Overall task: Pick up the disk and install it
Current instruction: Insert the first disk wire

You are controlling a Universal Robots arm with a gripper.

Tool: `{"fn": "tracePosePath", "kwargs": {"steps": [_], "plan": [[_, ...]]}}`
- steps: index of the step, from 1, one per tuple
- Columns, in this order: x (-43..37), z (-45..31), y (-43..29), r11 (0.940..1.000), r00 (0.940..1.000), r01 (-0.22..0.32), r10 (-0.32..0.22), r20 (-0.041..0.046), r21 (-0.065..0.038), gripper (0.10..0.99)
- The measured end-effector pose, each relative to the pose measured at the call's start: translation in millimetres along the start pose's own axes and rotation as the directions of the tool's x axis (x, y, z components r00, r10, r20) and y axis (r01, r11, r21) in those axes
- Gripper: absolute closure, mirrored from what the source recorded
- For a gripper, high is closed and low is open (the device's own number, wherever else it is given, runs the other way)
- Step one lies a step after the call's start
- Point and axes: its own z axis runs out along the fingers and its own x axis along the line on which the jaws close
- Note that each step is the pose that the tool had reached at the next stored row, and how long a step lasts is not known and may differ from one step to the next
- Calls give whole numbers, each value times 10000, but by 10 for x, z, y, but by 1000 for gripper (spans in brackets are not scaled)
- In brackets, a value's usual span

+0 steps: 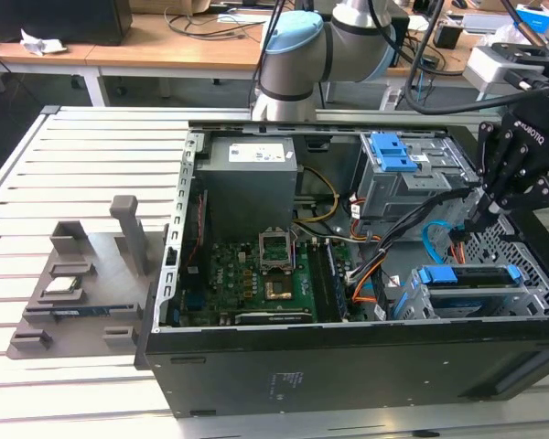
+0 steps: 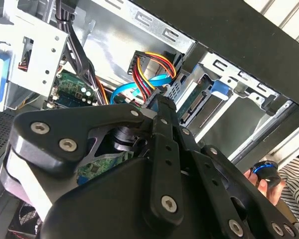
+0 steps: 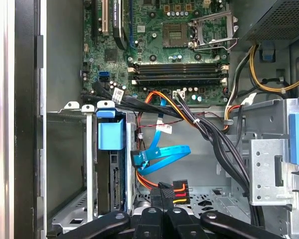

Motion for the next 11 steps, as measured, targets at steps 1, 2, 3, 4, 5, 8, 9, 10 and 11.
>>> {"fn": "tracePosePath", "kwargs": {"steps": [1,2,3,4,5,8,9,10,11], "plan": [[0,0,0,10000,10000,0,0,0,0,914],[0,0,0,10000,10000,0,0,0,0,851],[0,0,0,10000,10000,-1,1,0,0,788],[0,0,0,10000,10000,0,0,1,0,788],[0,0,-1,10000,10000,0,0,1,0,725],[-9,26,-2,10000,10000,-1,1,-1,0,725],[-15,38,-2,10000,10000,0,0,-2,-1,725],[-19,50,-3,10000,10000,-1,1,-5,0,725],[-21,70,-3,10000,10000,-2,2,-26,0,725]]}}
